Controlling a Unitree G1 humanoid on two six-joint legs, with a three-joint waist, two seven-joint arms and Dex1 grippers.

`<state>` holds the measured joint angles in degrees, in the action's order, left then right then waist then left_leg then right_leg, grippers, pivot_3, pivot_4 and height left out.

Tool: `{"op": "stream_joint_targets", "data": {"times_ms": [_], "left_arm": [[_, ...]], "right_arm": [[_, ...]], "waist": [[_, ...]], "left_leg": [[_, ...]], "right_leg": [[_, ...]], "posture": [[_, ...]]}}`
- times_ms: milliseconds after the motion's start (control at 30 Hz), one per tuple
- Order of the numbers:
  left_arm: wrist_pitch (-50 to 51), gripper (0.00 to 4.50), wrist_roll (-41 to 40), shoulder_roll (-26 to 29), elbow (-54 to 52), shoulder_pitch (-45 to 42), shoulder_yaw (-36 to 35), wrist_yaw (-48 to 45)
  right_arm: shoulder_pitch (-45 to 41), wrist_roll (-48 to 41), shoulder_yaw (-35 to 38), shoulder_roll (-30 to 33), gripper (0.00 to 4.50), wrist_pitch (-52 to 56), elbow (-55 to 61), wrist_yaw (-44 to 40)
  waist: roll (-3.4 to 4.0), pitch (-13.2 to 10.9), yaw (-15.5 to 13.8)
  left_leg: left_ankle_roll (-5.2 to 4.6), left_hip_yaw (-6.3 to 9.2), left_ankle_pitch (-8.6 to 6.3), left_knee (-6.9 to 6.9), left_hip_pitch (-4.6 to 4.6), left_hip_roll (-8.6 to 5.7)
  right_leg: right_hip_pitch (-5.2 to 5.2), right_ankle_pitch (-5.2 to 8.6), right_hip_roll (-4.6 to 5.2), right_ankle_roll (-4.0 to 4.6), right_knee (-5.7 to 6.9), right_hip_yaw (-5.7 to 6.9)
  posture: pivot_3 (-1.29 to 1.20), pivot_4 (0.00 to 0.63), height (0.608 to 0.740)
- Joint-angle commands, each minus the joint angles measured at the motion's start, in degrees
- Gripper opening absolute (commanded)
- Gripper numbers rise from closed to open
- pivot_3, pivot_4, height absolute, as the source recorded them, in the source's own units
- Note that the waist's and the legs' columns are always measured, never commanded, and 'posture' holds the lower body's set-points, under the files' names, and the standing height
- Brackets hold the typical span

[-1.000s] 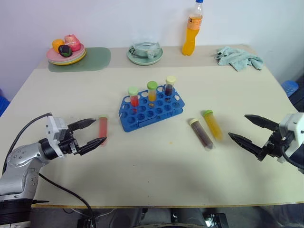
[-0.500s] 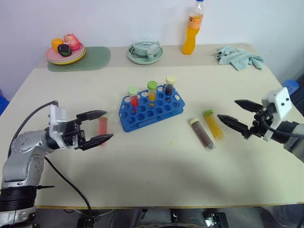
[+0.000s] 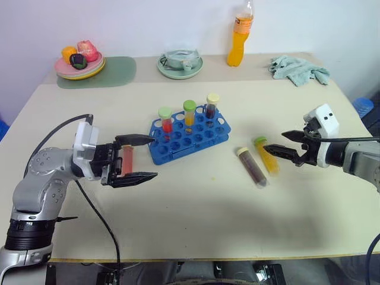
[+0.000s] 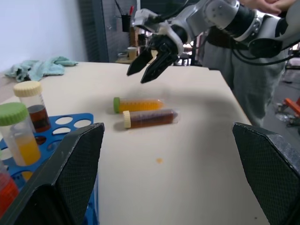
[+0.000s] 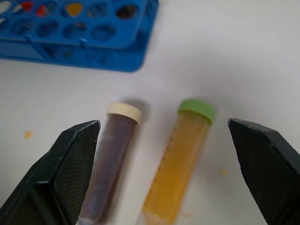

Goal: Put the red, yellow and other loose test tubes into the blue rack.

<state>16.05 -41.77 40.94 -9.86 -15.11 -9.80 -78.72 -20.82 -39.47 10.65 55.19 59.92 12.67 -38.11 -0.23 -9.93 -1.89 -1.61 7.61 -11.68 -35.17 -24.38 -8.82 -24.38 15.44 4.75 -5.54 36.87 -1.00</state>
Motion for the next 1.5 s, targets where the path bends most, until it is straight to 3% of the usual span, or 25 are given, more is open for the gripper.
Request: {"op": "stream_joint_targets", "data": {"times_ms": [33, 300, 767, 1067, 1267, 1367, 1500], "left_arm": [[0.57, 4.45, -1.0, 0.4, -2.27, -0.31, -0.4, 0.24], [2.22, 4.45, -1.32, 0.08, -5.17, 1.87, -0.7, 2.04], [2.79, 4.45, -1.71, 0.47, -5.94, 3.17, -1.54, 2.89], [2.18, 4.45, -1.4, 0.75, -5.57, 4.54, -2.34, 2.5], [0.93, 4.45, -0.96, 0.95, -5.19, 6.27, -3.35, 1.73], [0.06, 4.5, -0.72, 0.82, -4.89, 7.44, -3.86, 1.14], [-1.16, 4.5, -0.33, 0.54, -4.48, 8.9, -4.05, 0.54]], "right_arm": [[-2.49, 2.19, -2.15, 0.81, 4.5, 0.74, -0.89, -0.1], [-7.65, 2.1, -5.16, -2.2, 4.5, 5.86, -1.68, 0.29], [-7.02, -0.25, -9.23, -5.6, 4.5, 11.81, 4.95, -0.72], [-11.34, 6.4, -16.72, -11.17, 4.5, 11.04, 0.79, 4.24], [-12.91, 12.27, -23.81, -9.57, 4.5, 8.32, 1.22, 3.17], [-12.35, 14.69, -26.9, -7.34, 3.6, 6.81, 3.2, 1.83], [-11.39, 17.04, -29.46, -5.36, 1.52, 4.76, 6.02, 0.26]], "waist": [[0.0, 0.0, -0.11], [0.0, 0.0, -0.17], [0.0, 0.0, -0.2], [-0.01, 0.0, -0.2], [-0.01, 0.0, -0.22], [-0.01, 0.01, -0.22], [-0.01, 0.01, -0.2]], "left_leg": [[0.01, 0.0, 0.01, 0.0, 0.0, 0.0], [0.03, -0.01, 0.02, -0.05, 0.0, 0.0], [0.04, -0.01, 0.03, -0.08, -0.01, 0.0], [0.1, -0.01, 0.06, -0.09, -0.01, 0.0], [0.11, -0.01, 0.07, -0.07, -0.01, 0.0], [0.12, -0.01, 0.07, -0.09, -0.01, 0.0], [0.12, -0.01, 0.07, -0.1, 0.0, 0.01]], "right_leg": [[-0.01, 0.0, 0.0, 0.0, 0.04, 0.0], [-0.04, -0.01, 0.0, 0.02, 0.12, -0.01], [-0.05, -0.05, -0.01, 0.03, 0.14, -0.01], [-0.07, -0.08, -0.02, 0.06, 0.17, -0.02], [-0.08, -0.1, -0.03, 0.05, 0.17, -0.01], [-0.08, -0.1, -0.03, 0.05, 0.17, -0.02], [-0.07, -0.1, -0.03, 0.07, 0.17, -0.01]], "posture": [[0.0, 0.15, 0.74], [0.0, 0.15, 0.74], [0.0, 0.15, 0.74], [0.0, 0.15, 0.74], [0.0, 0.15, 0.74], [0.0, 0.15, 0.74], [0.0, 0.15, 0.74]]}}
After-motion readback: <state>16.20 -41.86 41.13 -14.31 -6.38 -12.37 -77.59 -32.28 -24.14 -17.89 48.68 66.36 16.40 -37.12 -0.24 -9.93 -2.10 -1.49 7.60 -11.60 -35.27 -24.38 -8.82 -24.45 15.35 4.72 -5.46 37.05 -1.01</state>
